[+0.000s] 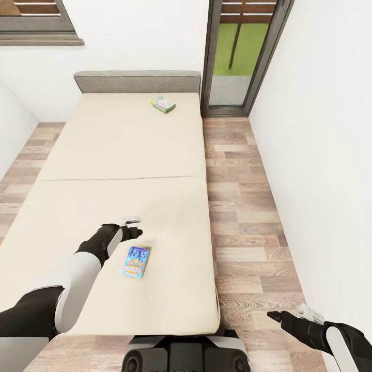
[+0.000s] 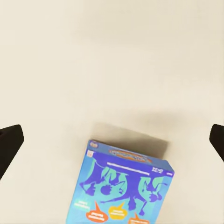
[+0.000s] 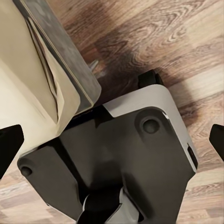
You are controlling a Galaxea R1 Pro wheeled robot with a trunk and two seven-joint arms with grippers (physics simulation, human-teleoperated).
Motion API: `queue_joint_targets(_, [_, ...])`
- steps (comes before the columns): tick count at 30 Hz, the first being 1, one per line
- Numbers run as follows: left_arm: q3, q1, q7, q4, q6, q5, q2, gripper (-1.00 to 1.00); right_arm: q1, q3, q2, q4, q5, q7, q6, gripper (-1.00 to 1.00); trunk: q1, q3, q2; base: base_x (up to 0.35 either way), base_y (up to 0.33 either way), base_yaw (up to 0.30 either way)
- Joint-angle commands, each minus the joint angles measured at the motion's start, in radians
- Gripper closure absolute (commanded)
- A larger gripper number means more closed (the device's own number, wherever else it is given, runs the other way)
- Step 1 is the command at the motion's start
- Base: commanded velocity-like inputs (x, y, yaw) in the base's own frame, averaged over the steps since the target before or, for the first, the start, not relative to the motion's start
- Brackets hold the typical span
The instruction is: Put all the toys in the child's room - the three board games (two on the bed and one on the table), the two jigsaw puzzles on the table, and the tennis ball on the table - inside the toy box on the table in the child's room.
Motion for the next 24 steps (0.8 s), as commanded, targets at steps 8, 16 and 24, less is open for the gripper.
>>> queue_joint_targets(8, [0.007, 0.000, -0.001, -0.001, -0.026, -0.003, -0.003, -1.00, 0.000, -0.002, -0.001, 0.000, 0.007, 0.008, 0.005, -1.00, 0.000, -0.014, -0.002, 0.000, 0.000, 0.000])
queue_joint_targets(16, [0.006, 0.000, -0.002, -0.001, -0.032, -0.003, -0.001, -1.00, -0.001, -0.002, -0.001, 0.013, 0.007, 0.008, 0.004, -1.00, 0.000, -0.027, -0.002, 0.000, 0.000, 0.000])
queue_joint_targets(24, [0.005, 0.000, -0.002, -0.001, -0.034, -0.003, 0.000, -1.00, -0.001, -0.002, -0.002, 0.018, 0.007, 0.007, 0.004, -1.00, 0.000, -0.040, -0.002, 0.000, 0.000, 0.000])
